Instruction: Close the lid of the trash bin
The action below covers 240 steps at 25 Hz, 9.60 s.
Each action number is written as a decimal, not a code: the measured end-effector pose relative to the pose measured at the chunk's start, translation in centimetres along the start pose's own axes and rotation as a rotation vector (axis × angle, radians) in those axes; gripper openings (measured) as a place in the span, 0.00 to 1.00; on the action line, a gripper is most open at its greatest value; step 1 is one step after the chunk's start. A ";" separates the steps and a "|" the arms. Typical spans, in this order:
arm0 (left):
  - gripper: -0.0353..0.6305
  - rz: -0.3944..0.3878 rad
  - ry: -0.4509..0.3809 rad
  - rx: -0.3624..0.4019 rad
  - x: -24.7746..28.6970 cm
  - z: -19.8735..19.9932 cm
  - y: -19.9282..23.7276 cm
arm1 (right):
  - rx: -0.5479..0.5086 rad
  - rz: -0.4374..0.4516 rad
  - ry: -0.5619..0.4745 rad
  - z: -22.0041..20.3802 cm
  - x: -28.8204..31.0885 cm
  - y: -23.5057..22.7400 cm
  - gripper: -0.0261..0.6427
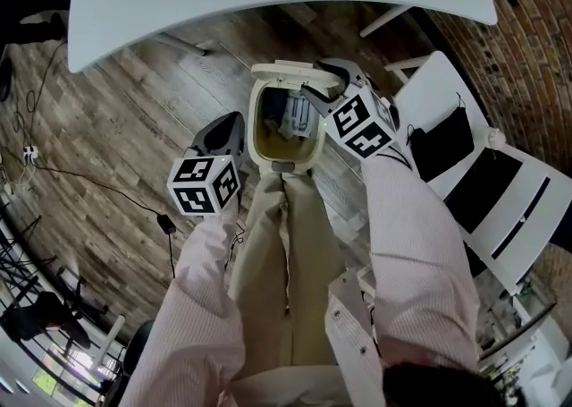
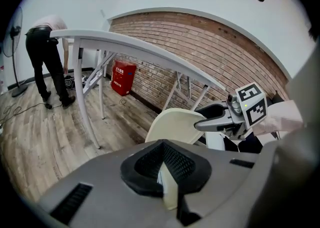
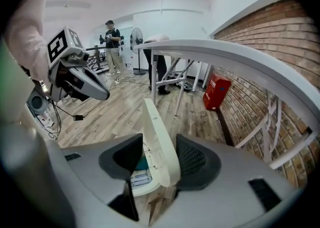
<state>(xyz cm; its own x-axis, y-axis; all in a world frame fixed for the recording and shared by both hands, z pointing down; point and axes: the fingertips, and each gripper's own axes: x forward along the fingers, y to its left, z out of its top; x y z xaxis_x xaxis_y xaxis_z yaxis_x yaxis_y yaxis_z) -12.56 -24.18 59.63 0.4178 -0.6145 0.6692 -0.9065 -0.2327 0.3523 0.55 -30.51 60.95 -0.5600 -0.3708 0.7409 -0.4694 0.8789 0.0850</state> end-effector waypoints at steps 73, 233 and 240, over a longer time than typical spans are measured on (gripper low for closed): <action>0.04 -0.041 0.056 -0.078 -5.1 -13.8 -1.1 | 0.325 0.112 -0.018 -9.7 1.0 17.6 0.35; 0.04 -0.076 -0.631 0.331 -31.3 17.9 -13.0 | 0.548 -0.465 -0.875 15.3 -38.6 6.0 0.04; 0.04 -0.057 -0.626 0.329 -31.3 17.5 -12.7 | 0.542 -0.457 -0.870 15.2 -38.3 6.3 0.04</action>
<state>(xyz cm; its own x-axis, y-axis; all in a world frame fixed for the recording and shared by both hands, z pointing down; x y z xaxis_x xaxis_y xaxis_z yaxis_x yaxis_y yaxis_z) -15.18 -15.18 22.83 0.4410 -0.8896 0.1186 -0.8969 -0.4321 0.0937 8.67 -15.33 23.01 -0.4459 -0.8948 -0.0214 -0.8692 0.4386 -0.2282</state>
